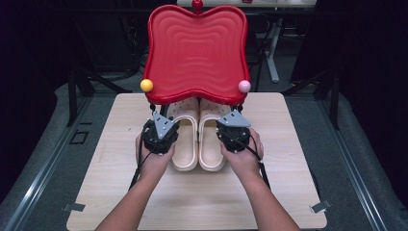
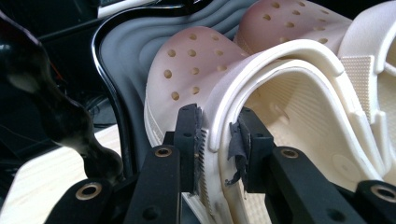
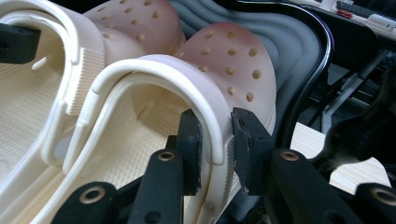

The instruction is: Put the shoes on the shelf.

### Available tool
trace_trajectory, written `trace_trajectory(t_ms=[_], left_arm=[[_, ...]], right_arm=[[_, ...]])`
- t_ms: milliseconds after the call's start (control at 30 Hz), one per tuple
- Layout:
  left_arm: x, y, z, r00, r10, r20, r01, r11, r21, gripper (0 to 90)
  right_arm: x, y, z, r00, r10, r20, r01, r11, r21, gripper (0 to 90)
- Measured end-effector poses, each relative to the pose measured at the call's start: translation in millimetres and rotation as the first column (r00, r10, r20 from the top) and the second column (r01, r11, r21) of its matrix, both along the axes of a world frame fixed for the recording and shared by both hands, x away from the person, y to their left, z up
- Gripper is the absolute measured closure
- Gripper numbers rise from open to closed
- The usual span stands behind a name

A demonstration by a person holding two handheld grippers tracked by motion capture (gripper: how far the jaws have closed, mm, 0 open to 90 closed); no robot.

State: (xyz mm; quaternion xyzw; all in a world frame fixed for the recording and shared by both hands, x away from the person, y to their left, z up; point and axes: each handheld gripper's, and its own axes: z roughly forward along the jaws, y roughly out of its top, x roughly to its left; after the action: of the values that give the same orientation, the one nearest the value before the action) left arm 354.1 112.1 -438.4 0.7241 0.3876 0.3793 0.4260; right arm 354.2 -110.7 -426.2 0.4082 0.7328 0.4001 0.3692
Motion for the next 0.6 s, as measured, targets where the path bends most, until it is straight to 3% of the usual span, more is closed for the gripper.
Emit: trace_trajectory(t_ms=[133, 267, 367, 467, 600], left_arm=[[2.4, 4.0, 0.4, 0.9998, -0.010, -0.015, 0.009, 0.9993, -0.036, 73.0], [1.4, -0.5, 0.9, 0.9997, -0.021, -0.008, 0.021, 0.9997, -0.012, 72.0], [3.1, 0.9, 1.4, 0.9992, -0.039, -0.001, 0.039, 0.9992, 0.008, 71.6], [4.5, 2.9, 2.1, 0.9989, -0.044, -0.011, 0.044, 0.9990, -0.006, 71.8], [0.7, -2.9, 1.3, 0.9985, -0.054, 0.006, 0.054, 0.9978, 0.038, 71.9]], right_arm=[[1.6, -4.3, 1.7, 0.9997, 0.001, -0.024, -0.001, 1.000, 0.016, 72.6], [2.5, -3.5, 1.8, 0.9995, 0.002, -0.031, -0.001, 0.999, 0.034, 71.9], [1.4, -1.3, 2.4, 0.9996, 0.000, -0.029, 0.000, 1.000, 0.016, 71.6], [3.4, -3.7, 3.7, 0.9990, 0.000, -0.044, 0.001, 0.999, 0.038, 71.6], [5.0, -4.5, 4.6, 0.9984, -0.002, -0.057, 0.005, 0.999, 0.054, 71.5]])
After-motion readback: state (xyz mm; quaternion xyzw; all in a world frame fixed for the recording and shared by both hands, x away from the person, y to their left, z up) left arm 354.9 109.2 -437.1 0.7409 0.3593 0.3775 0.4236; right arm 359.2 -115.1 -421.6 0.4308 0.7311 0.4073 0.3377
